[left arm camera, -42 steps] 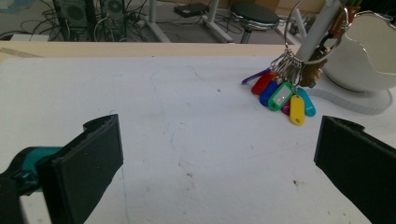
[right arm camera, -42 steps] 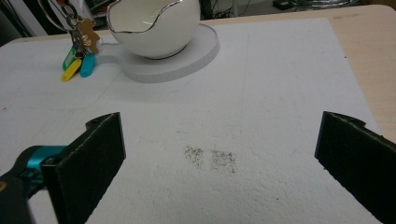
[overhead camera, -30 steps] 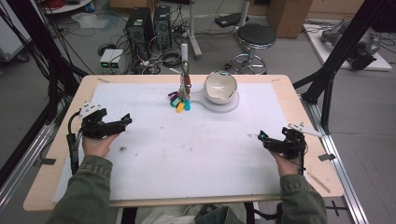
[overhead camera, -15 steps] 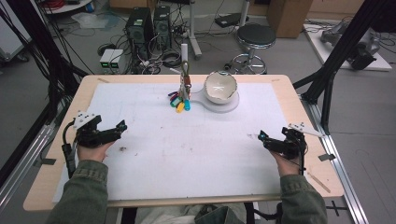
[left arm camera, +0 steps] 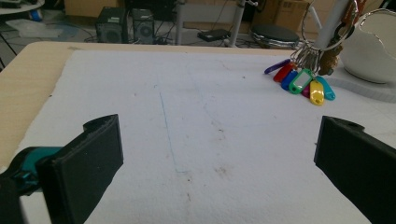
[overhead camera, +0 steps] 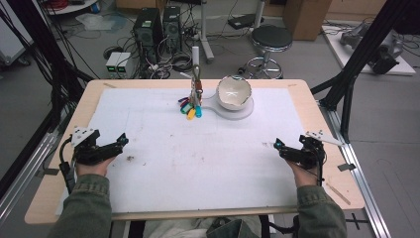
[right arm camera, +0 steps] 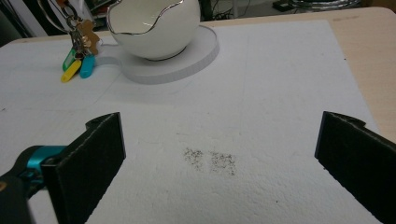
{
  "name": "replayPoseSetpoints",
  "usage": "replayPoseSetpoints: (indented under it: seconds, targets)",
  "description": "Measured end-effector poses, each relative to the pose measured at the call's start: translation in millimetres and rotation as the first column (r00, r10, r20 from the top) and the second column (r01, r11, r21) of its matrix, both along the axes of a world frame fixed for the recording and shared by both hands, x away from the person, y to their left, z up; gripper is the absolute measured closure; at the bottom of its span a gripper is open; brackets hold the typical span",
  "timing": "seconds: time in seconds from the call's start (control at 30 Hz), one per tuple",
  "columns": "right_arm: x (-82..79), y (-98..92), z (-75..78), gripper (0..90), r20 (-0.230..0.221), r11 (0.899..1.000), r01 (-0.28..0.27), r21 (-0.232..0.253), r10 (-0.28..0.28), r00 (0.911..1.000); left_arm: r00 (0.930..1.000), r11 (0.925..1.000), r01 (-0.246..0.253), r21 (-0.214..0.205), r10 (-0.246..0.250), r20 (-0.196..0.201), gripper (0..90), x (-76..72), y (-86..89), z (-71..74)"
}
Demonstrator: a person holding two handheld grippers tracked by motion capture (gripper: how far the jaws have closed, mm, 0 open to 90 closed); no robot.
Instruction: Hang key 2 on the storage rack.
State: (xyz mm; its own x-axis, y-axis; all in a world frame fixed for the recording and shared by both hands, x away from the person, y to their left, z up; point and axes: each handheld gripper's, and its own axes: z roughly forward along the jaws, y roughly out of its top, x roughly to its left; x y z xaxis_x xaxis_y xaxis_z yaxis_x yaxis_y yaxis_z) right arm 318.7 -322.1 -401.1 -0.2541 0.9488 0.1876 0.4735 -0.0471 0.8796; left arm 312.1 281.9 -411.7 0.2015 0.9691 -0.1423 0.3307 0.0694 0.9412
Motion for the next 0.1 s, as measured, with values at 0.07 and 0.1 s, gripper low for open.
replayPoseSetpoints:
  seconds: [0.07, 0.1]
  targets:
    - [0.3, -0.5, -0.2, 0.9, 0.000, 1.000, -0.002, -0.001, 0.002, 1.0000, 1.0000, 1.0000, -0.004, 0.007, 0.004, 0.006, 1.6, -2.7, 0.3, -0.1]
    - [0.5, -1.0, -0.4, 0.9, 0.002, 1.000, -0.003, -0.002, 0.003, 1.0000, 1.0000, 0.9999, -0.005, 0.012, 0.005, 0.002, 1.6, -3.6, 1.0, -0.2]
